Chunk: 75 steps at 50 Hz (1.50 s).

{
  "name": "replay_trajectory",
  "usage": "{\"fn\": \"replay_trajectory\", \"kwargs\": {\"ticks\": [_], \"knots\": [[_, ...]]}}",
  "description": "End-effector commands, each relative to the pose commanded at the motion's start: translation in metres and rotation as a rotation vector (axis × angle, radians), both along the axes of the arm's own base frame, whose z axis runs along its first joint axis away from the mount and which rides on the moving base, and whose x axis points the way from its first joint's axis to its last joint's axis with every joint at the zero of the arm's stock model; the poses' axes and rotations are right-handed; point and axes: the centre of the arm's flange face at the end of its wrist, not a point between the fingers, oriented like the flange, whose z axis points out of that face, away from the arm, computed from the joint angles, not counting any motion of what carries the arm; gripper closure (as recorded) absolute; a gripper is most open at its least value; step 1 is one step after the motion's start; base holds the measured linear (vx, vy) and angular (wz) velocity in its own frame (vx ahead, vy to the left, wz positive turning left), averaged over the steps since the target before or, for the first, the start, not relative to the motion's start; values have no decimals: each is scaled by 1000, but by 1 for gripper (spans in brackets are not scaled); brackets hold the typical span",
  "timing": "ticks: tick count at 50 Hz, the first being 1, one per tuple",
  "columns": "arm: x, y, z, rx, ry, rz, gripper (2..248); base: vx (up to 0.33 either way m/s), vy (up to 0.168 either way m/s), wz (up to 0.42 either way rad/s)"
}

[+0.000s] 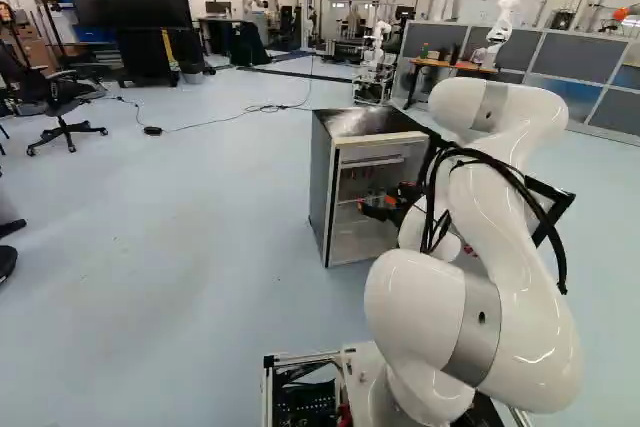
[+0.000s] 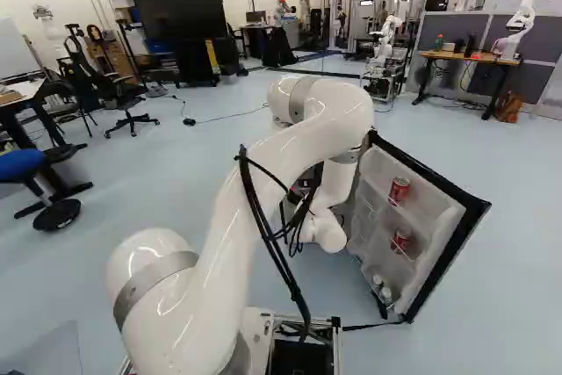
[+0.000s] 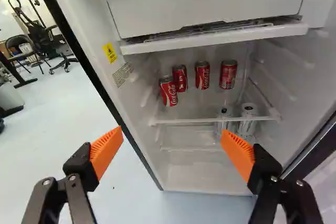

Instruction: Grab a drink from the fridge

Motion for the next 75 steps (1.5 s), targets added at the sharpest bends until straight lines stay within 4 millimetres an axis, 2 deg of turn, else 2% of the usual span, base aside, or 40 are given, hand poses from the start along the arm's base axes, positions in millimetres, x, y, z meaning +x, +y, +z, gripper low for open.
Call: {"fn": "replay_trajectory", "kwargs": {"ticks": [34, 55, 75], "knots": [[53, -30, -59, -34, -97, 114, 3, 0, 0, 0], [91, -47, -71, -85, -167, 155, 3, 0, 0, 0], [128, -46, -78, -124, -222, 192, 3, 0, 0, 0]]}}
